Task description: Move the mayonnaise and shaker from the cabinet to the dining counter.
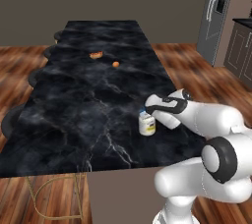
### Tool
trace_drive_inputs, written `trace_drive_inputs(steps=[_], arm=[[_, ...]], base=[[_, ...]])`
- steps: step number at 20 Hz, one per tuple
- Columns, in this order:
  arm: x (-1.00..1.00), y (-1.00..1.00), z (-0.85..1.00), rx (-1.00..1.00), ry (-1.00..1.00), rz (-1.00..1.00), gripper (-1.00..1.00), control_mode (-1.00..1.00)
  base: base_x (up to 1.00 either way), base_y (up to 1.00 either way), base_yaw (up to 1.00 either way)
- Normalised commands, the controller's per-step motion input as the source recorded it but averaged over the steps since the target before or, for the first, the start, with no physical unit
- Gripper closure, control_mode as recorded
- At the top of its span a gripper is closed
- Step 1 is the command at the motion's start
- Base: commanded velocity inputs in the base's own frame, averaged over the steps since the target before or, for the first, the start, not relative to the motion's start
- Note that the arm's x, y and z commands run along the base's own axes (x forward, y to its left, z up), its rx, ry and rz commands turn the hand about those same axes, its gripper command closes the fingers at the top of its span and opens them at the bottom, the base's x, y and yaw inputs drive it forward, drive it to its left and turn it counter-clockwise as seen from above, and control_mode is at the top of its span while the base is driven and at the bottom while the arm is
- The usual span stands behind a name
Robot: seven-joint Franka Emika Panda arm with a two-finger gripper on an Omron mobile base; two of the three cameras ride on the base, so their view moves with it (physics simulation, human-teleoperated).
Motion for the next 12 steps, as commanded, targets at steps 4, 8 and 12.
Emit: trace_drive_inputs(steps=[4,8,12], arm=[[-0.25,0.00,0.11,0.00,-0.05,0.00,-1.00,-1.00],[-0.24,-0.03,0.36,0.00,-0.11,0.00,-1.00,-1.00],[-0.10,0.00,0.60,0.00,-0.10,0.00,-1.00,-1.00]], base=[[0.00,0.00,0.00],[0.00,0.00,0.00],[0.00,0.00,0.00]])
